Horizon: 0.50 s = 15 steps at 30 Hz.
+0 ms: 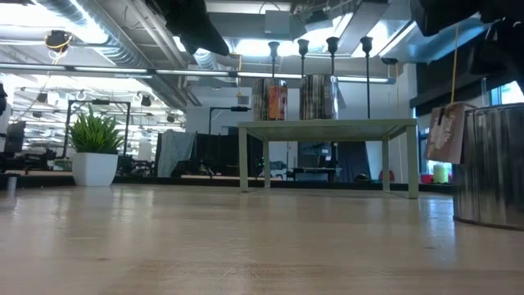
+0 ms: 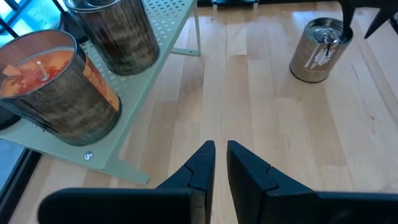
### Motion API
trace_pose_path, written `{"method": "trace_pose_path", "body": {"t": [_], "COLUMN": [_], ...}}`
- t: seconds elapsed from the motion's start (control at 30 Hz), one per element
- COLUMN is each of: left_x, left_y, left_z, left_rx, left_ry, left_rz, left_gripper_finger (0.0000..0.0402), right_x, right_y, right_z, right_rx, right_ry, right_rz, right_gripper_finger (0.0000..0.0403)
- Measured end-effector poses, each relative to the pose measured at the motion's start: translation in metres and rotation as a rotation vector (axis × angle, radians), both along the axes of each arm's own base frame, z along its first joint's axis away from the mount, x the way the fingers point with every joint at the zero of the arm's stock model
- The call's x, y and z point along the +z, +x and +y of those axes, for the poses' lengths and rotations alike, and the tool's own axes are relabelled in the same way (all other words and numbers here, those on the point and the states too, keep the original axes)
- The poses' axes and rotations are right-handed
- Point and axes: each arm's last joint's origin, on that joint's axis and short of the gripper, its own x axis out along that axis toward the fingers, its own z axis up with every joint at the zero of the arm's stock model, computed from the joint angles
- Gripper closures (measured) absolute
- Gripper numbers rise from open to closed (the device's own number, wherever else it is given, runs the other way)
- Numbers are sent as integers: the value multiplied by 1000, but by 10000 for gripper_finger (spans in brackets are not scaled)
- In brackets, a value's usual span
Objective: Pick & Place candle stick holders
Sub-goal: Put the silver scented candle on the shelf
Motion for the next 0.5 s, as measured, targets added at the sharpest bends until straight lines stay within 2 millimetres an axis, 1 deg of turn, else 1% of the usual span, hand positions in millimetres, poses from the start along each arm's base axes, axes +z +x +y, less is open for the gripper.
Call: {"method": "trace_pose_path", "body": {"t": [0.37, 0.5], "left_x": [0, 0], "left_y": [0, 0], "left_z": [0, 0], "left_rx": [0, 0], "left_ry": [0, 0], "left_rz": [0, 0], "left_gripper_finger": [366, 366], "right_x": [-2, -5], "right_y": [1, 3], "right_z": [0, 1], "right_rx": [74, 123], "right_ry": [-30, -46], "right_rz": [-20, -18], "right_gripper_finger": [265, 287]}}
